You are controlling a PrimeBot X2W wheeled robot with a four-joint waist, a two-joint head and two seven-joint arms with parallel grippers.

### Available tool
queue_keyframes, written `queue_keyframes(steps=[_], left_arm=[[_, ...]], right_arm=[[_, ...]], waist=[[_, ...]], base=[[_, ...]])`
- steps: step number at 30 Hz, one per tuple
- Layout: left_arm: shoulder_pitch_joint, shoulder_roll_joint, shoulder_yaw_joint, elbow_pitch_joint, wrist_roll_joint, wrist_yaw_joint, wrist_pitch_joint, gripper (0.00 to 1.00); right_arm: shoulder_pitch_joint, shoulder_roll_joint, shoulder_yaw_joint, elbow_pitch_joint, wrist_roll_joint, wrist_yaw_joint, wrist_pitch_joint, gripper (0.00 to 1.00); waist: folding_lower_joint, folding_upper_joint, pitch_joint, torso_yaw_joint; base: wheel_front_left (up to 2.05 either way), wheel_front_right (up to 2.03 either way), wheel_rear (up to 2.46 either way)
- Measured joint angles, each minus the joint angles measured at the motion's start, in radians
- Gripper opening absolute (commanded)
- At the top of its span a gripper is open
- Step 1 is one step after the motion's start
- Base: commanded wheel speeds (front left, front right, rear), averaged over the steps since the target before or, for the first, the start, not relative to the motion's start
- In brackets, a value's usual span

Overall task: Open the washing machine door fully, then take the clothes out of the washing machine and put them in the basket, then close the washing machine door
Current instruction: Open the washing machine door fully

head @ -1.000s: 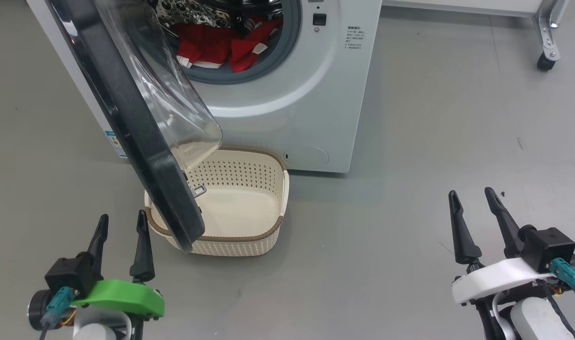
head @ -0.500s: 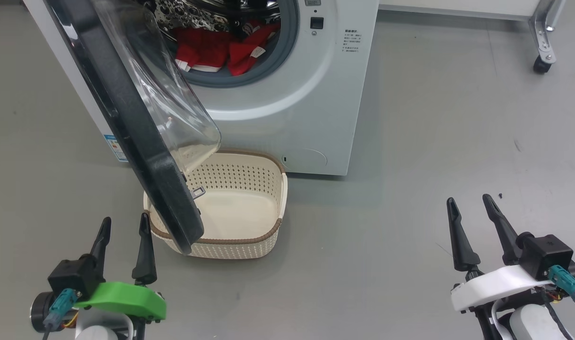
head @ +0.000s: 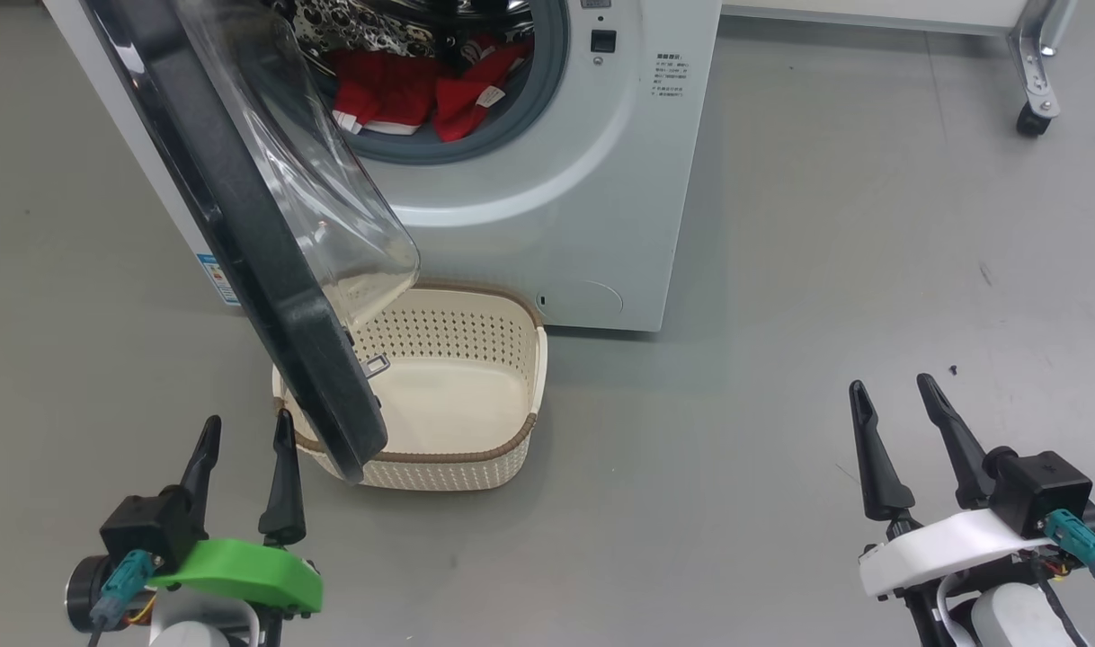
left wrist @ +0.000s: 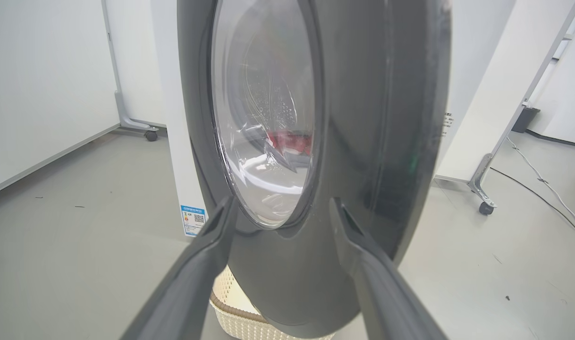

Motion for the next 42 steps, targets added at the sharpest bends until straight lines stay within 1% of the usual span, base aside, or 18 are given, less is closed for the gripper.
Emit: queue_keyframes(steps=[2, 4, 9, 11, 15, 17, 30, 31, 32, 35, 40, 42], left_arm=[[0.0, 0.0, -0.002, 0.0, 0.0, 0.0, 0.0, 1.0], [0.0, 0.0, -0.002, 0.0, 0.0, 0.0, 0.0, 1.0], [0.0, 0.0, -0.002, 0.0, 0.0, 0.0, 0.0, 1.0], [0.0, 0.0, -0.002, 0.0, 0.0, 0.0, 0.0, 1.0], [0.0, 0.0, -0.002, 0.0, 0.0, 0.0, 0.0, 1.0], [0.0, 0.0, -0.003, 0.0, 0.0, 0.0, 0.0, 1.0], [0.0, 0.0, -0.003, 0.0, -0.002, 0.001, 0.0, 1.0], [0.0, 0.0, -0.004, 0.001, -0.002, 0.001, 0.0, 0.44], [0.0, 0.0, -0.006, 0.003, -0.003, 0.001, 0.0, 0.0], [0.0, -0.001, -0.019, 0.017, 0.0, 0.001, 0.0, 0.0], [0.0, -0.001, -0.024, 0.019, 0.0, 0.001, 0.0, 0.0], [0.0, -0.001, -0.023, 0.019, 0.0, 0.001, 0.0, 0.0]], right_arm=[[0.0, 0.002, -0.003, 0.0, -0.001, 0.0, 0.0, 1.0], [0.0, 0.005, -0.007, 0.001, -0.002, 0.008, 0.0, 1.0], [0.0, 0.014, -0.018, 0.003, -0.009, 0.009, 0.0, 1.0], [0.0, 0.016, -0.022, 0.003, -0.009, 0.017, 0.0, 1.0], [0.0, 0.022, -0.029, 0.007, -0.011, 0.018, 0.0, 1.0], [0.0, 0.023, -0.033, 0.009, -0.018, 0.026, 0.0, 1.0], [0.0, 0.035, -0.052, 0.023, -0.035, 0.044, 0.0, 1.0], [0.0, 0.037, -0.052, 0.024, -0.036, 0.044, 0.0, 1.0], [0.0, 0.038, -0.053, 0.025, -0.037, 0.045, 0.0, 1.0], [0.0, 0.043, -0.056, 0.029, -0.044, 0.053, 0.0, 1.0], [0.0, 0.044, -0.06, 0.035, -0.053, 0.053, 0.0, 1.0], [0.0, 0.046, -0.06, 0.036, -0.054, 0.061, 0.0, 1.0]], waist=[[0.0, 0.0, 0.001, 0.0], [0.0, 0.0, 0.002, -0.001], [0.0, 0.0, 0.005, -0.002], [0.0, 0.0, 0.006, -0.002], [0.0, 0.0, 0.009, -0.002], [0.0, 0.0, 0.01, -0.002], [0.0, 0.0, 0.009, 0.001], [0.0, 0.0, 0.008, 0.001], [0.0, 0.0, 0.008, 0.001], [0.0, 0.0, 0.007, 0.0], [0.0, 0.0, 0.008, -0.002], [0.0, 0.0, 0.008, -0.002]], base=[[0.0, 0.0, 0.0], [0.0, 0.0, 0.0], [0.0, 0.0, 0.0], [0.0, 0.0, 0.0], [0.0, 0.0, 0.0], [0.0, 0.0, 0.0], [0.0, 0.0, 0.0], [0.0, 0.0, 0.0], [0.0, 0.0, 0.0], [0.0, 0.0, 0.0], [0.0, 0.0, 0.0], [0.0, 0.0, 0.0]])
